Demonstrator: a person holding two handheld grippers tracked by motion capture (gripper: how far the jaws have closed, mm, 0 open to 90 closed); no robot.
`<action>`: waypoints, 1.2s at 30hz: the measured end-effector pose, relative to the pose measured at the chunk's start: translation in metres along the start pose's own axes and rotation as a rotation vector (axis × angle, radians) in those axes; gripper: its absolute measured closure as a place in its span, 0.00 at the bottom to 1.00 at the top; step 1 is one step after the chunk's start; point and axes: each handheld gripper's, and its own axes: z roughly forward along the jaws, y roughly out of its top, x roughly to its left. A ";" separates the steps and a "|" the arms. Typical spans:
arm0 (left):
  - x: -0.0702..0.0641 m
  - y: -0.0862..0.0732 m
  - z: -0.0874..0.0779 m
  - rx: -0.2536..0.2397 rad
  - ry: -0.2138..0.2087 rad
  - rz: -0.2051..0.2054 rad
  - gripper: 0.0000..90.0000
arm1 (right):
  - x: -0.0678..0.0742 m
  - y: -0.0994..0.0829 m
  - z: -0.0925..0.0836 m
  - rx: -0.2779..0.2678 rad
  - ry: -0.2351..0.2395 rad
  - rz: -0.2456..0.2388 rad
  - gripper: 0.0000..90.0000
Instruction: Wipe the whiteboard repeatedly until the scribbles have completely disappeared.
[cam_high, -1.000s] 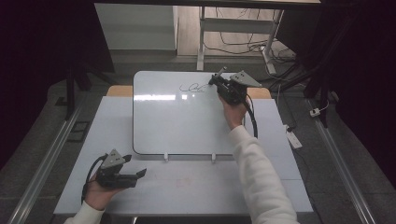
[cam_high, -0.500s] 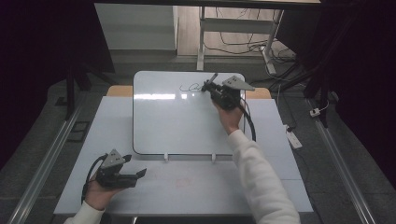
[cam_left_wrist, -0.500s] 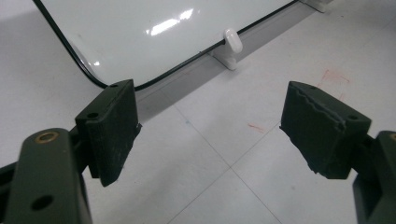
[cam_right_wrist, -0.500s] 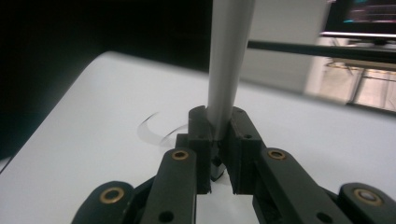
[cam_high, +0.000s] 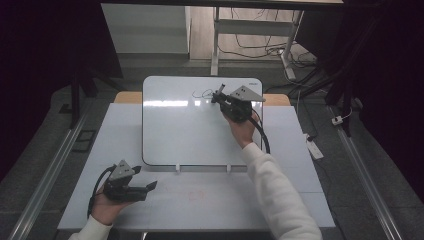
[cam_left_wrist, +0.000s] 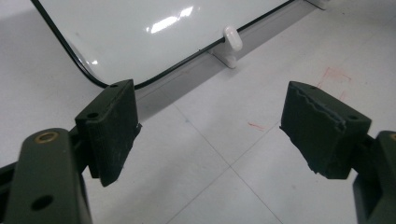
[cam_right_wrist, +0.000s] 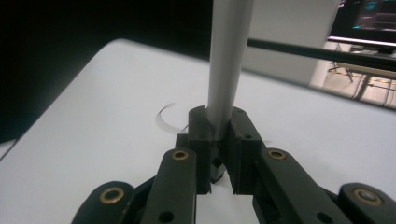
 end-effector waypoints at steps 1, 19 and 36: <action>0.000 0.000 -0.001 -0.003 0.000 -0.002 0.22 | -0.005 0.002 0.000 -0.016 -0.025 0.019 0.90; 0.002 -0.001 -0.002 -0.009 -0.001 -0.007 0.22 | -0.023 0.014 0.003 -0.062 -0.098 0.081 0.90; 0.001 0.000 -0.001 -0.007 0.000 -0.003 0.22 | 0.009 0.004 0.010 0.002 -0.006 -0.029 0.90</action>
